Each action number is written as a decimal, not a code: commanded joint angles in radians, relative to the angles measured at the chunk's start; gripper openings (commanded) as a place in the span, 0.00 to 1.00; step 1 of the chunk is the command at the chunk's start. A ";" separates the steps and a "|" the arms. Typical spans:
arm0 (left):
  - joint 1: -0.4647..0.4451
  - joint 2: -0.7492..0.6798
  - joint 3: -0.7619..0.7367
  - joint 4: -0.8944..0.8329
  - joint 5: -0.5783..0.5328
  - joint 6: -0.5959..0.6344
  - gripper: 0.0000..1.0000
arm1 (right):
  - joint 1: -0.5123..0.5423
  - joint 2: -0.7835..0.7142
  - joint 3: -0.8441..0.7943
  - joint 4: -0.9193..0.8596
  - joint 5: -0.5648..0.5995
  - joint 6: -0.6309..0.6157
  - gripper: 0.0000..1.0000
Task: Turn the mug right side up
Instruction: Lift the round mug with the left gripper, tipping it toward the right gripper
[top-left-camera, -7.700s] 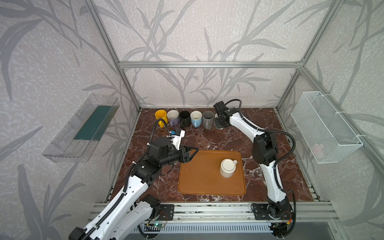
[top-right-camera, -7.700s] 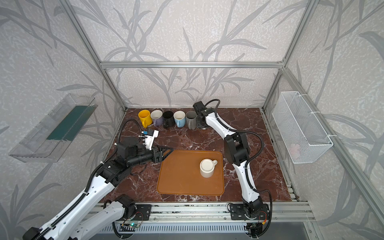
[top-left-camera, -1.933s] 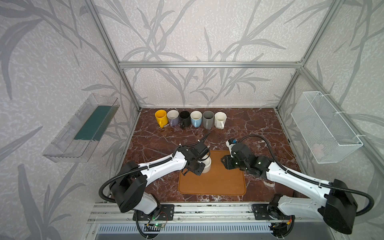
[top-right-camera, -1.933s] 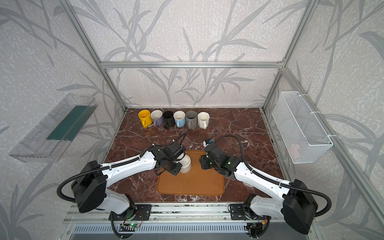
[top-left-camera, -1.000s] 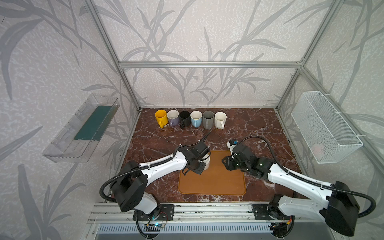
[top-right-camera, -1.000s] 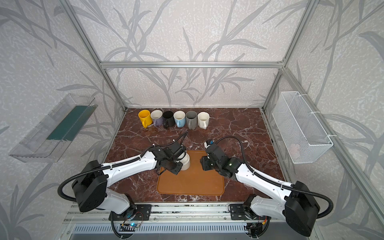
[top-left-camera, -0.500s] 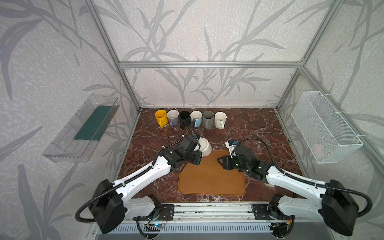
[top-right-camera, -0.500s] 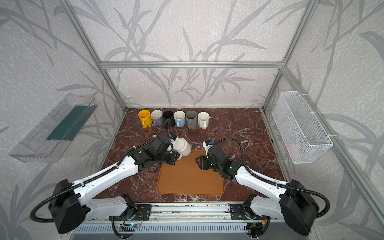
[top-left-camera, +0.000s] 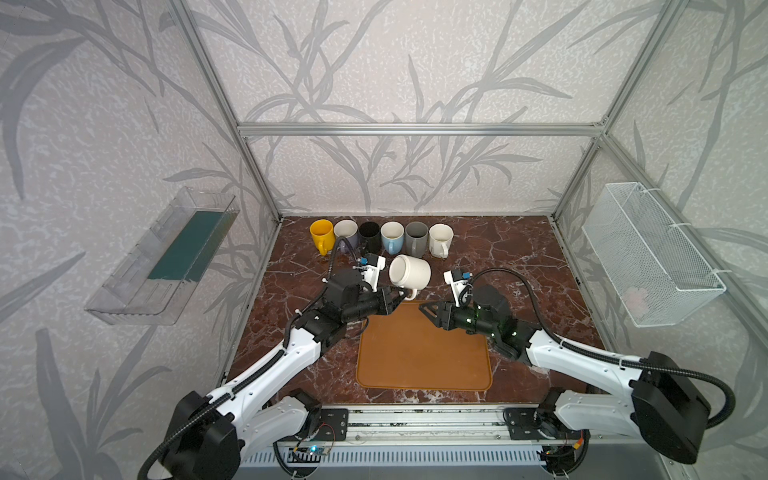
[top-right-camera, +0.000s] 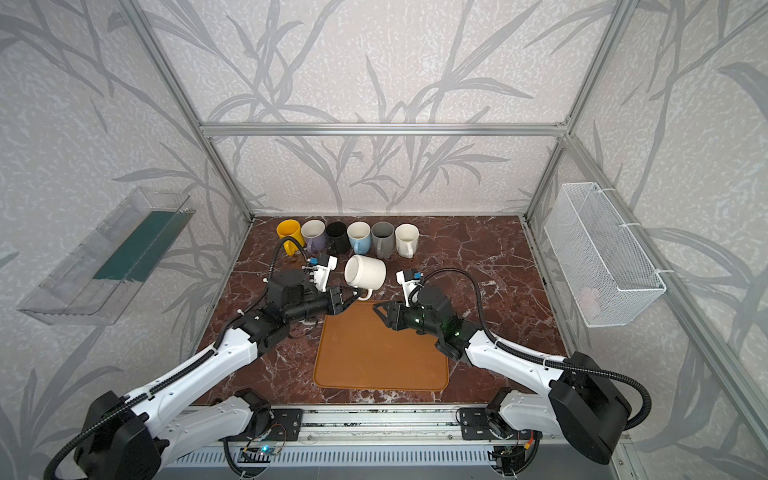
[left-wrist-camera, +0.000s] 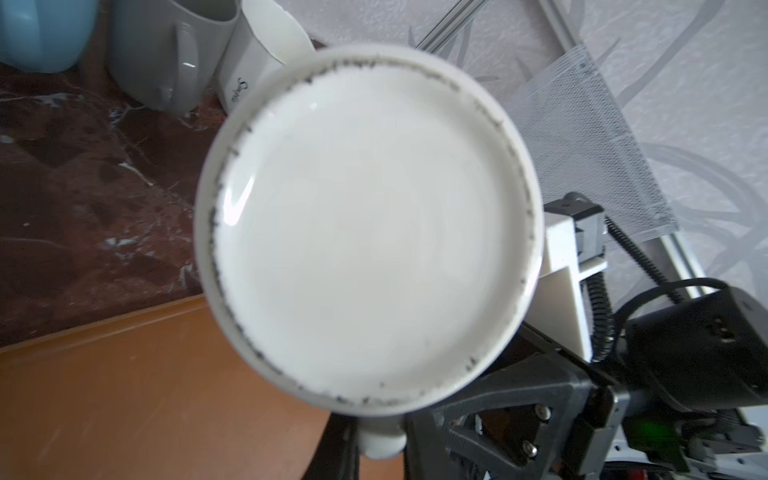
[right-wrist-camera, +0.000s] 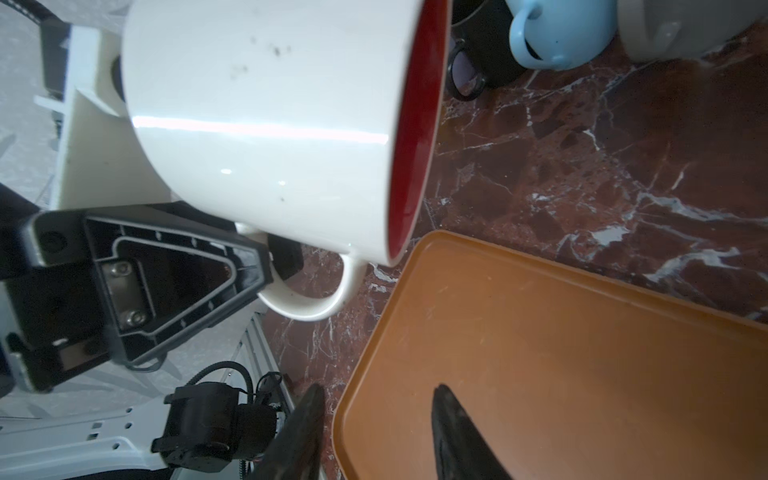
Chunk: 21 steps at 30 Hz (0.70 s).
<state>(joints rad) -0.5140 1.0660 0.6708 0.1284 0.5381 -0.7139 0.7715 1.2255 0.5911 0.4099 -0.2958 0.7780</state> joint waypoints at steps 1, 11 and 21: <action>0.015 -0.007 -0.009 0.308 0.120 -0.092 0.00 | -0.008 -0.003 -0.013 0.128 -0.032 0.046 0.45; 0.042 0.034 -0.088 0.729 0.245 -0.264 0.00 | -0.054 -0.022 -0.012 0.281 -0.094 0.143 0.51; 0.043 0.041 -0.094 0.744 0.264 -0.257 0.00 | -0.096 -0.017 0.029 0.356 -0.146 0.157 0.56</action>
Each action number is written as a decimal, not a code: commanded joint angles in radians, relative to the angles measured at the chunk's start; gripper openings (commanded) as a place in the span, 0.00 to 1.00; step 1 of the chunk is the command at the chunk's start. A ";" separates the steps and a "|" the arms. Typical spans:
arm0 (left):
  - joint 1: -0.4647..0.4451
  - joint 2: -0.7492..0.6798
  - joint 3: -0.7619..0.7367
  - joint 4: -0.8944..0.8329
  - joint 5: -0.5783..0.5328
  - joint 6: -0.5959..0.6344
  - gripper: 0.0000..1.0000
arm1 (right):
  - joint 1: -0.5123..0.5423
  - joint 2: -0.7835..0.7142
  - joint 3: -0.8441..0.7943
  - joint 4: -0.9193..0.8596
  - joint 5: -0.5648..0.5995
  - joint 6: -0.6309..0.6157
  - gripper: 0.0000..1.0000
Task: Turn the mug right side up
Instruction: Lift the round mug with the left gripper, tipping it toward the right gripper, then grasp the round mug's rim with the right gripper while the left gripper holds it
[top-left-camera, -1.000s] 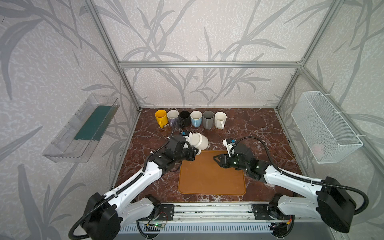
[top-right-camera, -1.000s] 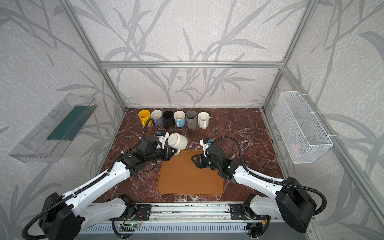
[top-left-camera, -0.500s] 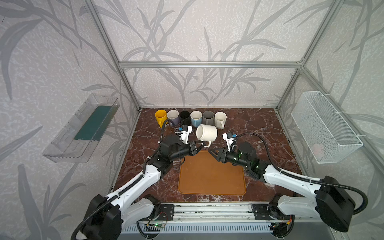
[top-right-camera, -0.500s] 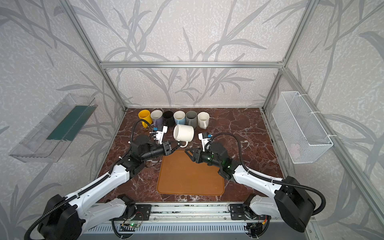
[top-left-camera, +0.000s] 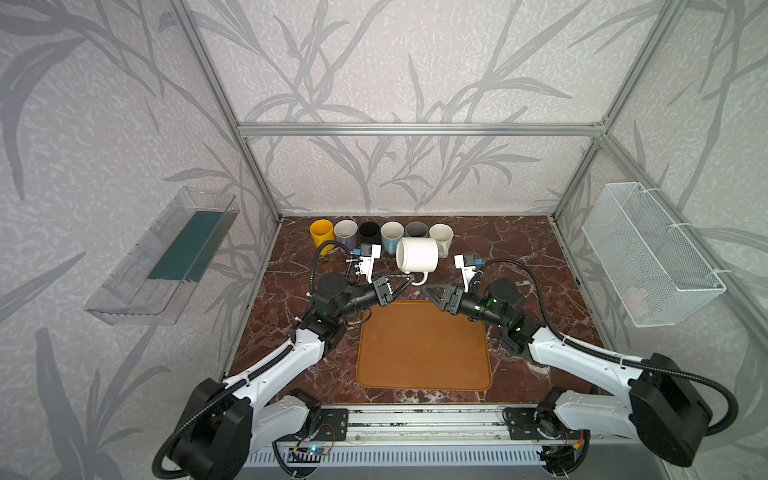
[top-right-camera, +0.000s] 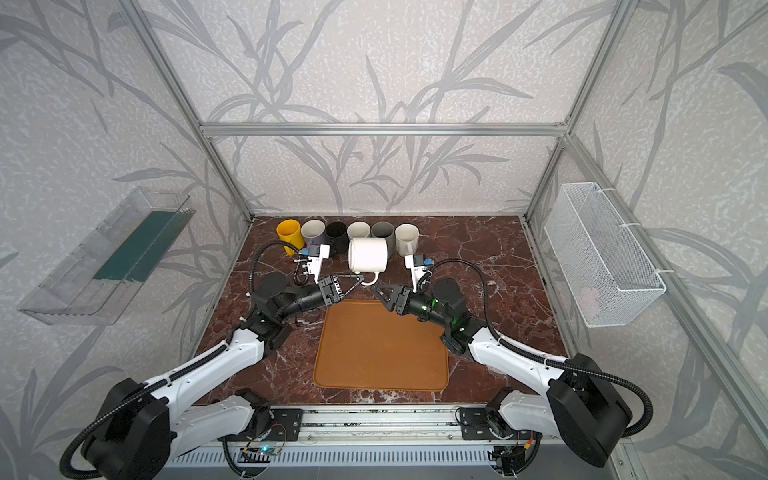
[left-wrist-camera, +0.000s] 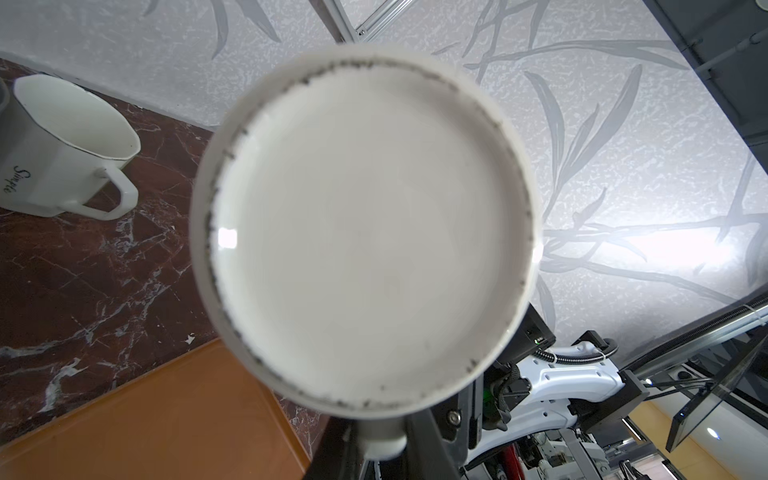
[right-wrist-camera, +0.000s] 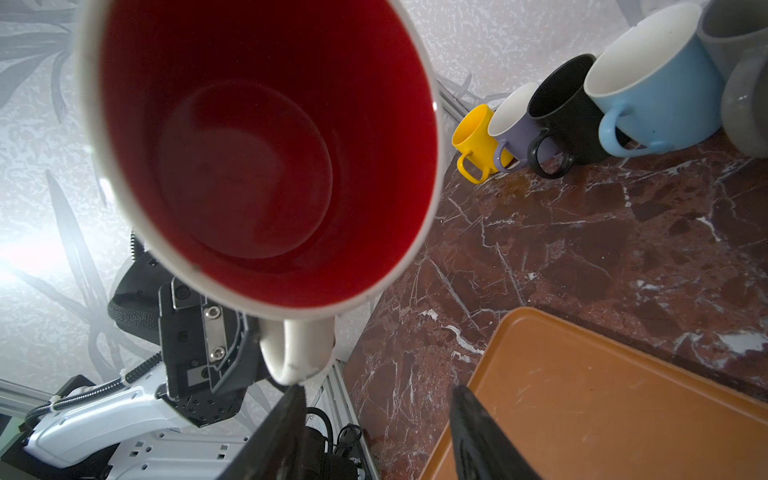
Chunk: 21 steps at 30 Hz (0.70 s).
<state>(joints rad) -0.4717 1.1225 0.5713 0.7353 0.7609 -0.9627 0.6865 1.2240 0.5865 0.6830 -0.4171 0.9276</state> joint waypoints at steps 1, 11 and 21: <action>0.001 -0.015 0.005 0.140 0.043 -0.007 0.00 | -0.012 -0.013 0.039 0.085 -0.027 0.007 0.56; 0.002 -0.011 0.005 0.149 0.042 -0.011 0.00 | -0.013 0.020 0.087 0.125 -0.059 0.019 0.56; 0.002 0.009 -0.006 0.231 0.078 -0.052 0.00 | -0.013 0.061 0.112 0.192 -0.063 0.045 0.49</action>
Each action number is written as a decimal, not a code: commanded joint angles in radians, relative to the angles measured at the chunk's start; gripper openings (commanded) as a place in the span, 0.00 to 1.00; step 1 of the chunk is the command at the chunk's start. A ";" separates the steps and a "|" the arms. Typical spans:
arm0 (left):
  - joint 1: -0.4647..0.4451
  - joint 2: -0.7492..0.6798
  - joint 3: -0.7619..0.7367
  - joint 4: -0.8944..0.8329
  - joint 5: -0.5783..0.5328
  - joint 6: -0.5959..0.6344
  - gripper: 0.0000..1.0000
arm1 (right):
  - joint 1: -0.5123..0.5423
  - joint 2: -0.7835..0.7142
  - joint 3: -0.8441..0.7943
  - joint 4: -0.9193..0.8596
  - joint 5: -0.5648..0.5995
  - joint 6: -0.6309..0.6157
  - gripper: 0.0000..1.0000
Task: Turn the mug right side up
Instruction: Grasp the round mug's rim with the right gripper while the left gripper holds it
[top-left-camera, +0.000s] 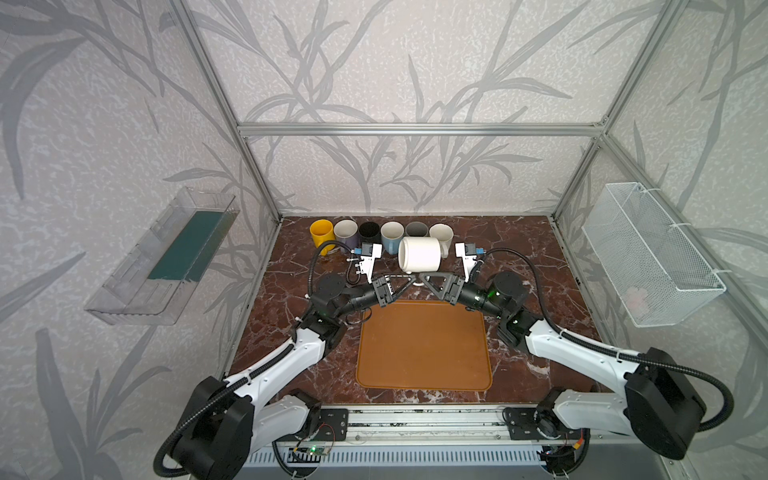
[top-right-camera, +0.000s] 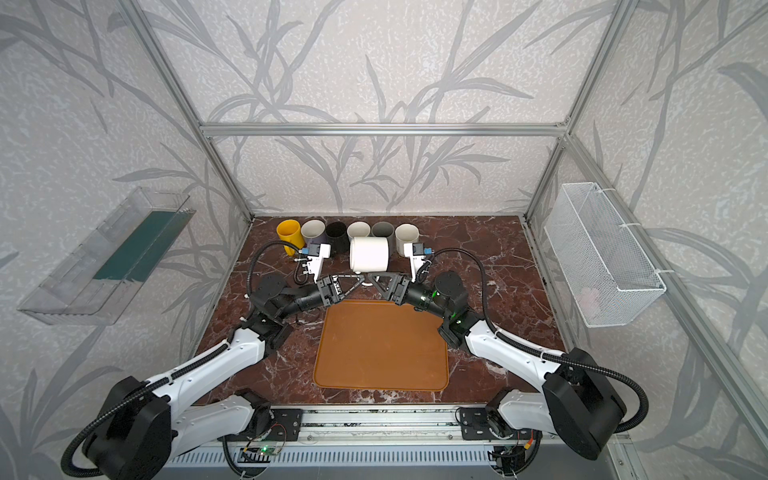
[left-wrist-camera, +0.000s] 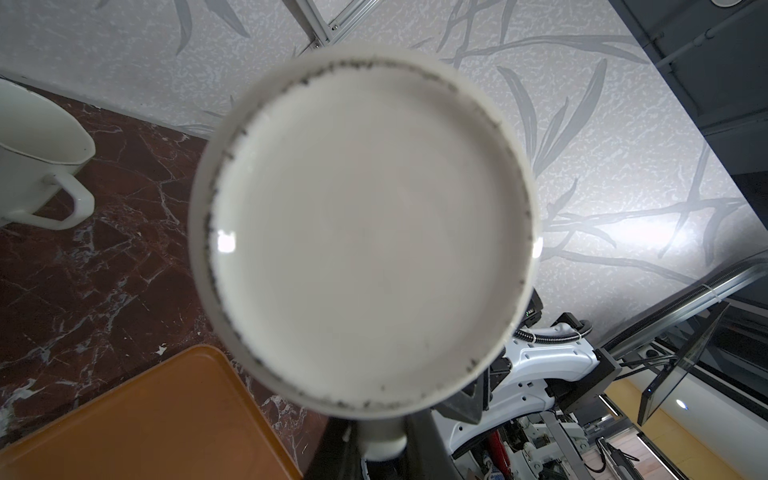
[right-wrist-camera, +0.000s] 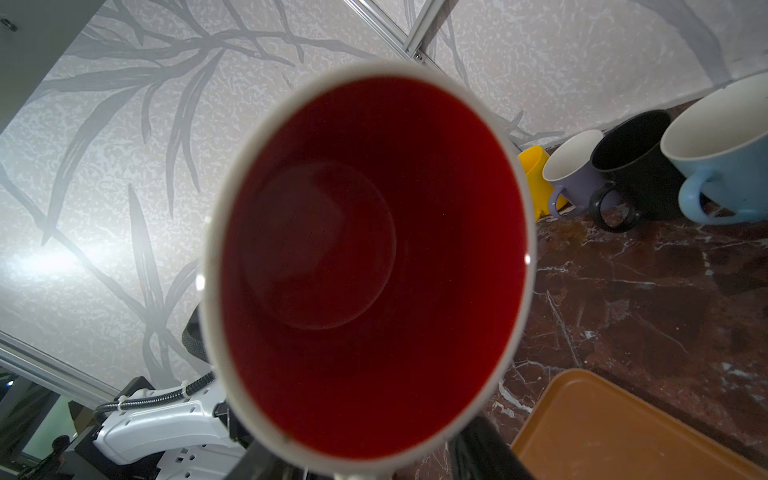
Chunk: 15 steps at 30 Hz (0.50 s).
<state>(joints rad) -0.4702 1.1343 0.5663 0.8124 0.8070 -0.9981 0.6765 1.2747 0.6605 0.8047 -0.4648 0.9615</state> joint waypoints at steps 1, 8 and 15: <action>0.000 0.000 -0.005 0.166 0.033 -0.023 0.00 | -0.002 0.015 0.040 0.078 -0.016 0.015 0.47; 0.000 0.030 -0.015 0.229 0.045 -0.054 0.00 | -0.003 0.033 0.049 0.116 -0.026 0.033 0.40; 0.000 0.059 -0.019 0.275 0.049 -0.076 0.00 | -0.003 0.031 0.052 0.124 -0.032 0.037 0.32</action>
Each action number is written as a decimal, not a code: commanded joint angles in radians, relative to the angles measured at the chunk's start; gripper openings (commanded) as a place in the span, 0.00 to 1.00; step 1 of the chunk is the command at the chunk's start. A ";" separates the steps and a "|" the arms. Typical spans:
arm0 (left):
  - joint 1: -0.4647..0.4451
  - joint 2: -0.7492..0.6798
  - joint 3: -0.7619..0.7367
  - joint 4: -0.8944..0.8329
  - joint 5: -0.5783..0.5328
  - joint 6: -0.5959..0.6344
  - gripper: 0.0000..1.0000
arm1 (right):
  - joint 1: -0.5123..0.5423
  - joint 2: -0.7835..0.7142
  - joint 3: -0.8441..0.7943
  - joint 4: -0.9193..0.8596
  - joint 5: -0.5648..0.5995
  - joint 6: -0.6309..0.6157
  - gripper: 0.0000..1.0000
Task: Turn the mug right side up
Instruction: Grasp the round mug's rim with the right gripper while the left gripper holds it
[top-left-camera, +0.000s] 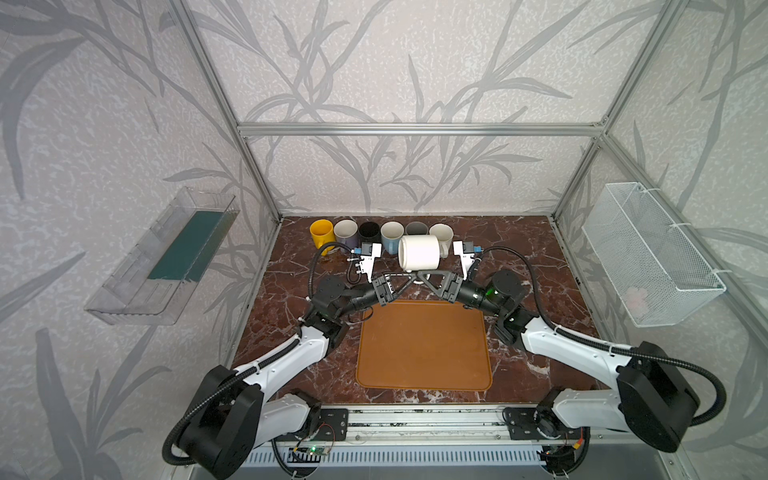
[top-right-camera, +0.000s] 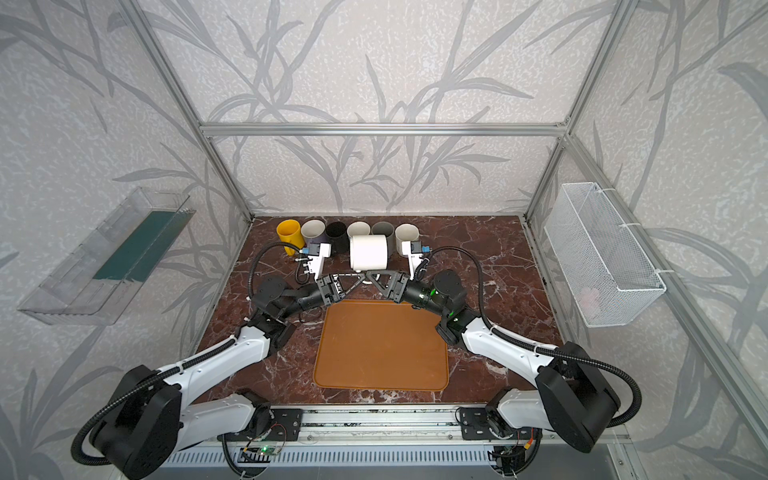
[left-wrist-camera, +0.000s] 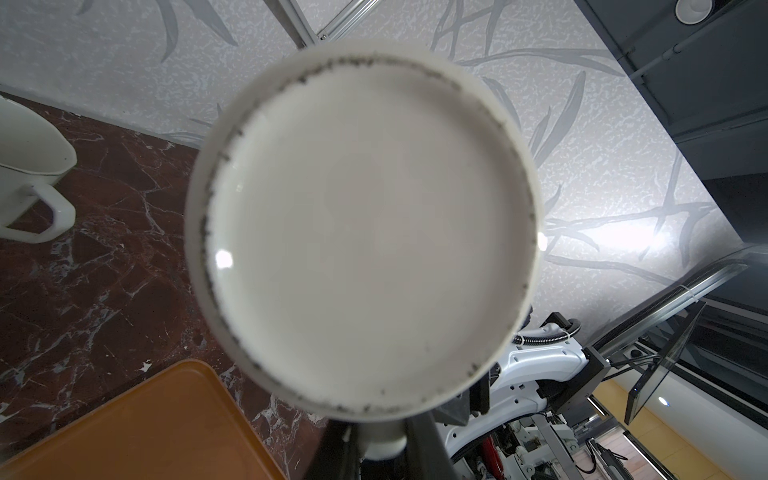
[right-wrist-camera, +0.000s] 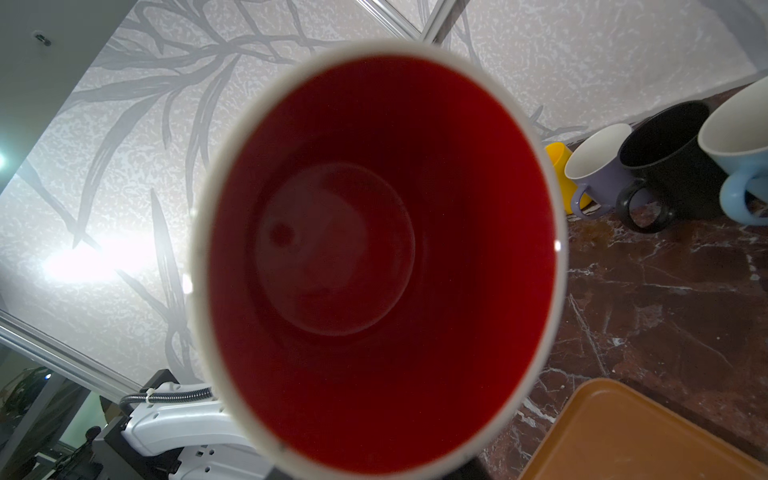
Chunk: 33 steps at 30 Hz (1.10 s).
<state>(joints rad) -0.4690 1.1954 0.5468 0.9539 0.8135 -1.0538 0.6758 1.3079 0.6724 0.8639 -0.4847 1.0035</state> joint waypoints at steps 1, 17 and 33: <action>-0.002 0.002 -0.001 0.140 0.042 -0.022 0.00 | -0.002 -0.001 0.039 0.067 -0.014 -0.005 0.30; 0.000 0.043 -0.011 0.173 0.049 -0.028 0.03 | -0.002 -0.008 0.031 0.089 -0.041 -0.006 0.00; 0.001 -0.020 0.003 -0.049 0.022 0.083 0.48 | -0.013 -0.064 0.009 -0.020 -0.005 -0.055 0.00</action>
<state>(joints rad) -0.4656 1.2030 0.5388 0.9382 0.8215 -1.0019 0.6689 1.3003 0.6739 0.7971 -0.5018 0.9871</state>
